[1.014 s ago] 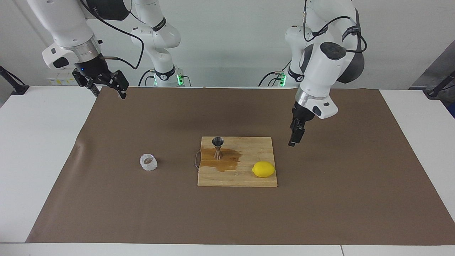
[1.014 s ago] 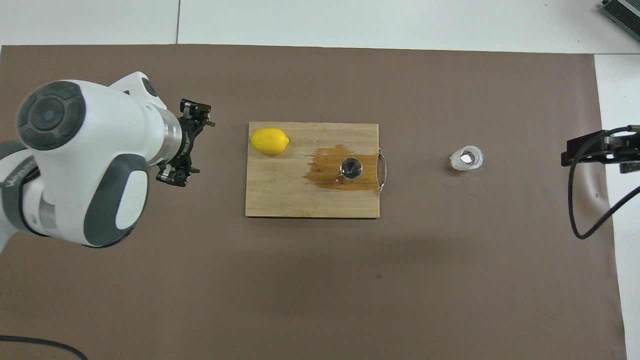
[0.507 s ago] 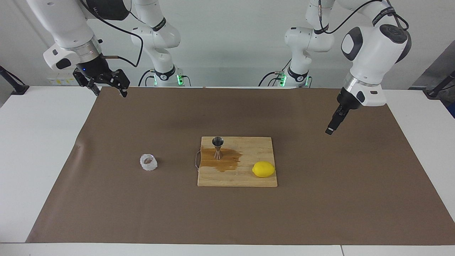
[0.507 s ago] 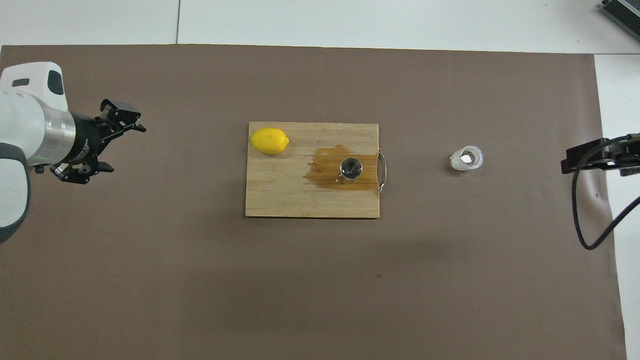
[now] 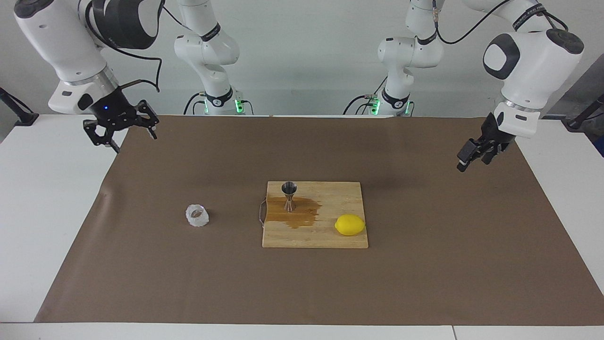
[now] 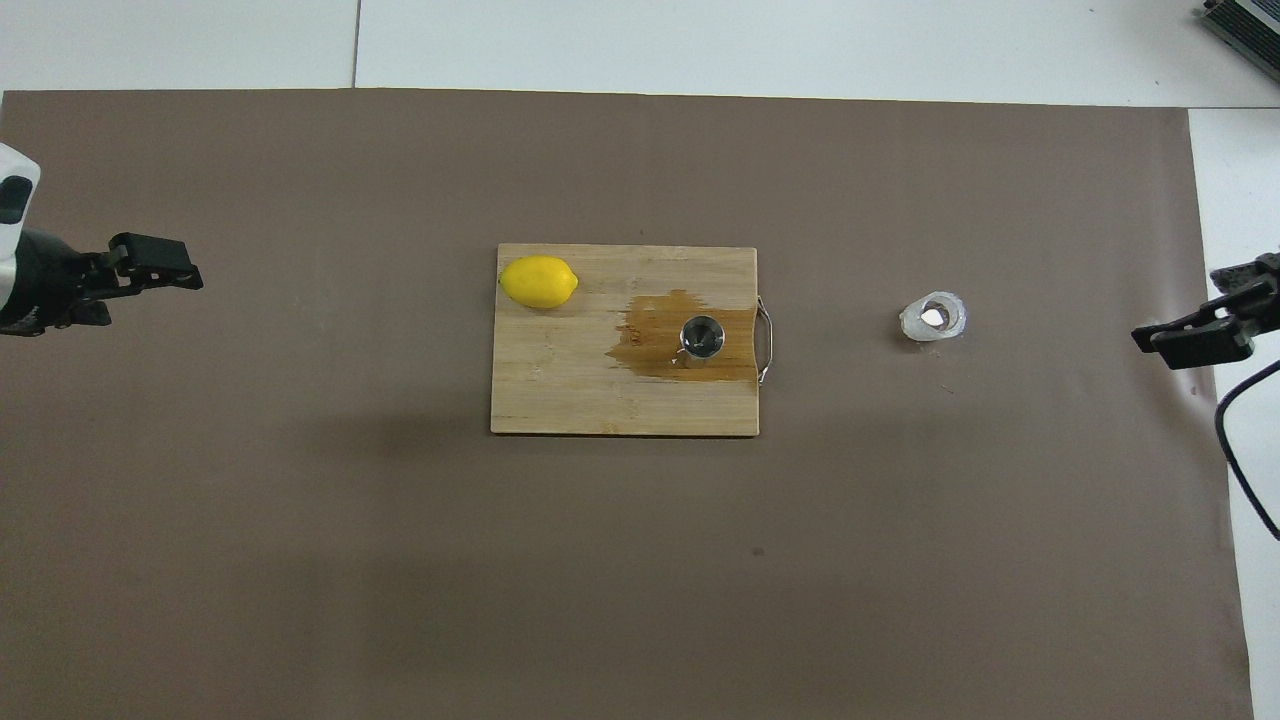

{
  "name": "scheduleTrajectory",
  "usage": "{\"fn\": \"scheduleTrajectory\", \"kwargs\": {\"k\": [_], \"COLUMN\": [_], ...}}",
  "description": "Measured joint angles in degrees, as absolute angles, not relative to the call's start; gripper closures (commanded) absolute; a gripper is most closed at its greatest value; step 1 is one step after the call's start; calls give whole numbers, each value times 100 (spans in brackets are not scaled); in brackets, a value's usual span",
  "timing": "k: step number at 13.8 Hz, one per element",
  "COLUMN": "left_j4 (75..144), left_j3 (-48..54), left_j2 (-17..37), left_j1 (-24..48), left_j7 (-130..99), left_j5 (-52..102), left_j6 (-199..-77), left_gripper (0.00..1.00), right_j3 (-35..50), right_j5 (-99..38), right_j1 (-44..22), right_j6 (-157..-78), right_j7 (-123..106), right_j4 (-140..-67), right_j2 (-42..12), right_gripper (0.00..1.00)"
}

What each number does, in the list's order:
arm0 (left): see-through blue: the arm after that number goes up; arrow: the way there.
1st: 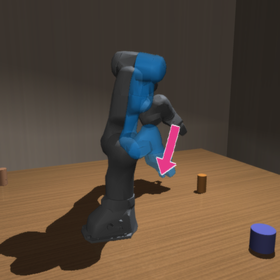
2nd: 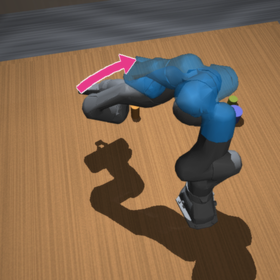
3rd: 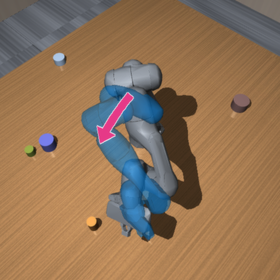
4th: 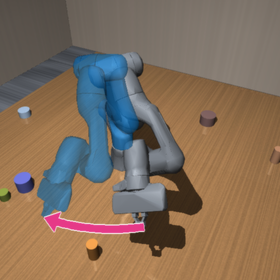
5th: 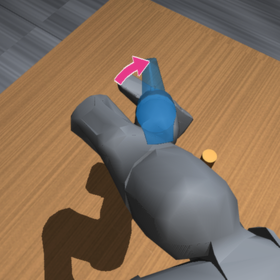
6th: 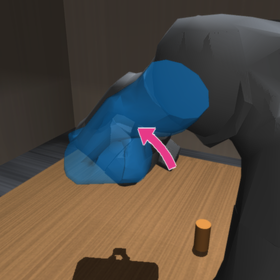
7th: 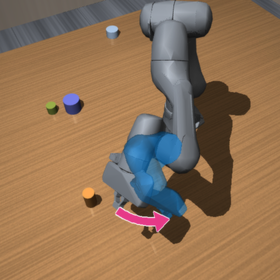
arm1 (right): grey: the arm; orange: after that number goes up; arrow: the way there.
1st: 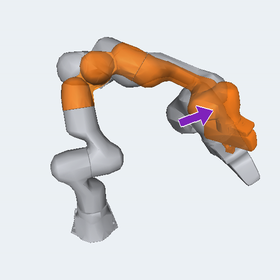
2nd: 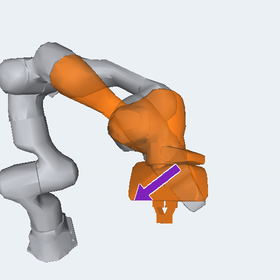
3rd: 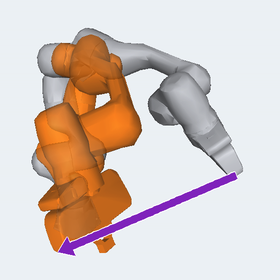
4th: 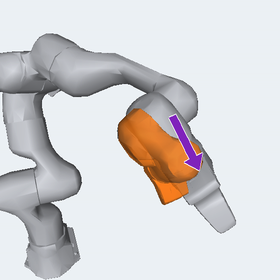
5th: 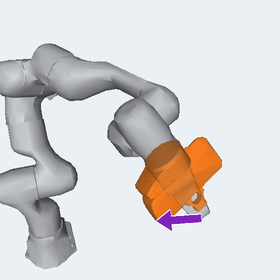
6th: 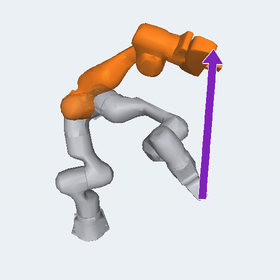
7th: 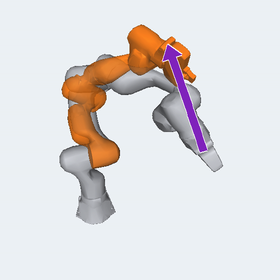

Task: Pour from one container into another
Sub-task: 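Reach the open right gripper to the small white cup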

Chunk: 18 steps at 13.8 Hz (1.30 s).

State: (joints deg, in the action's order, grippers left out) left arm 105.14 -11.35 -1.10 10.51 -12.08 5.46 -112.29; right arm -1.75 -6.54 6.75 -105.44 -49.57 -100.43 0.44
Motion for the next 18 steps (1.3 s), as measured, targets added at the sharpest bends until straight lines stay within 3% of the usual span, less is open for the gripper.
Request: {"fn": "scheduleTrajectory", "kwargs": {"k": [7, 11, 14, 18], "left_j4": [10385, 9941, 9737, 9642], "left_j3": [-1117, -989, -352, 565], "left_j2": [-235, -242, -242, -241], "left_j1": [732, 718, 342, -370], "left_j7": [-44, -15, -16, -16], "left_j5": [258, 110, 107, 101], "left_j6": [-10951, -10434, -10058, -9891], "left_gripper": [0, 0, 0, 0], "right_j3": [-181, -157, -147, -137], "right_j5": [-2085, -2896, -3419, -4493], "right_j1": [886, 854, 853, 848], "right_j6": [-11621, -11874, -11934, -12236], "right_j7": [-8475, -9711, -10376, -11627], "right_j4": [-10389, -10817, -11057, -11102], "right_j2": [-1207, -1450, -1574, -2218], "right_gripper": [0, 0, 0, 0]}}
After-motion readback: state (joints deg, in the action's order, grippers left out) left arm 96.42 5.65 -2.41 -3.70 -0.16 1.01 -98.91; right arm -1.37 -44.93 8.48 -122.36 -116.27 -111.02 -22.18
